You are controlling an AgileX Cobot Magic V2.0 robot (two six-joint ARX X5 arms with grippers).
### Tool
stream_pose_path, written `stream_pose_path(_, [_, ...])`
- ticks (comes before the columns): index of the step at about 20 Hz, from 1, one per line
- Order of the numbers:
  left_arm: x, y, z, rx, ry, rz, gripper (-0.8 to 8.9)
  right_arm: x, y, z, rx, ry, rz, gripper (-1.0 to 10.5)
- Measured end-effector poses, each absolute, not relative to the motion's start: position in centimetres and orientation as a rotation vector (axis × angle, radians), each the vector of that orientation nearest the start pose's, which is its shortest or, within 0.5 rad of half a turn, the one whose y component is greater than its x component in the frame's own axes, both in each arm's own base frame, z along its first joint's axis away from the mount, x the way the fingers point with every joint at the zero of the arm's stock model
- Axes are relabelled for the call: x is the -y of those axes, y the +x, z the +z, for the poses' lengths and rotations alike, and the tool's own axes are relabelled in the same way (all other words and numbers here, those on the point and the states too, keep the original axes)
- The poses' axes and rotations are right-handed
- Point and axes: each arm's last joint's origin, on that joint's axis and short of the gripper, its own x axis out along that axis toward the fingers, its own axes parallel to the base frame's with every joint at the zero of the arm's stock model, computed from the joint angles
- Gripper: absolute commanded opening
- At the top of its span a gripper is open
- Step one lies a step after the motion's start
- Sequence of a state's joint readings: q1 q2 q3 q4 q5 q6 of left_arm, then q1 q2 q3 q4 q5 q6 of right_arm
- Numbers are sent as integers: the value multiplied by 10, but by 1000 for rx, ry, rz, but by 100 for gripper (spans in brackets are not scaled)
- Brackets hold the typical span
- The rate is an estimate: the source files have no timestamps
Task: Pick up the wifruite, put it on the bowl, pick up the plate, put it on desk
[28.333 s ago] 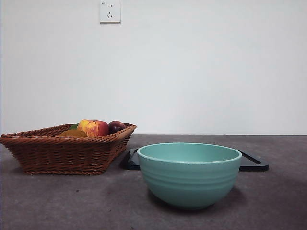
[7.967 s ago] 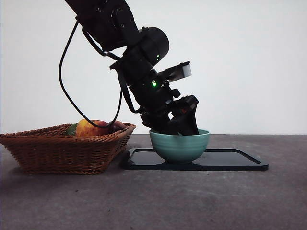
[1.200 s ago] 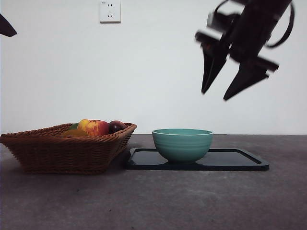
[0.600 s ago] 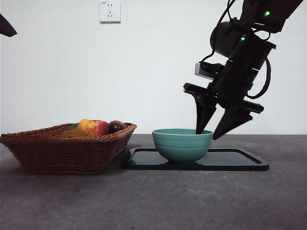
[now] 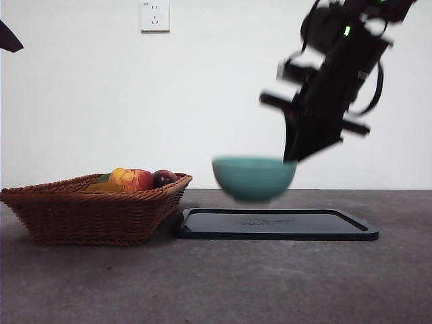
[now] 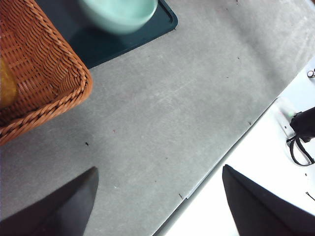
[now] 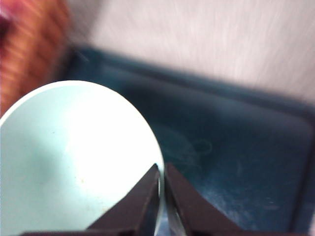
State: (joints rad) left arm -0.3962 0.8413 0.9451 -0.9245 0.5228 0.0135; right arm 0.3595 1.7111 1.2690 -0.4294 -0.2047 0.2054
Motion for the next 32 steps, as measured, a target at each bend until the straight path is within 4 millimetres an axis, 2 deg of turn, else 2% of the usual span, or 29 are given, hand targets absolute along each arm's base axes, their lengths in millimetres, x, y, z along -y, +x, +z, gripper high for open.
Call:
stream_pose_path(3, [69, 128, 317, -841, -41, -871, 402, -126, 319, 279, -859, 119, 453, 9])
stream_pose_path(9, [69, 128, 317, -839, -38, -873, 402, -107, 263, 328, -852, 59, 488, 9])
stream_pose_path(12, [69, 128, 317, -839, -37, -873, 402, -103, 236, 345, -839, 44, 512, 9])
stream_pose_path(15, [69, 128, 317, -838, -35, -874, 402, -108, 212, 356, -791, 26, 572, 9])
stream_pose_path(18, [69, 128, 317, -838, -35, -875, 402, -115, 197, 344, -809, -16, 589, 9])
stream_pose_path(27, [69, 128, 317, -835, -29, -877, 402, -138, 184, 258, -906, -26, 643, 9])
stream_pose_path(32, [69, 128, 317, -835, -29, -877, 402, -140, 183, 225, -930, 1, 631, 9])
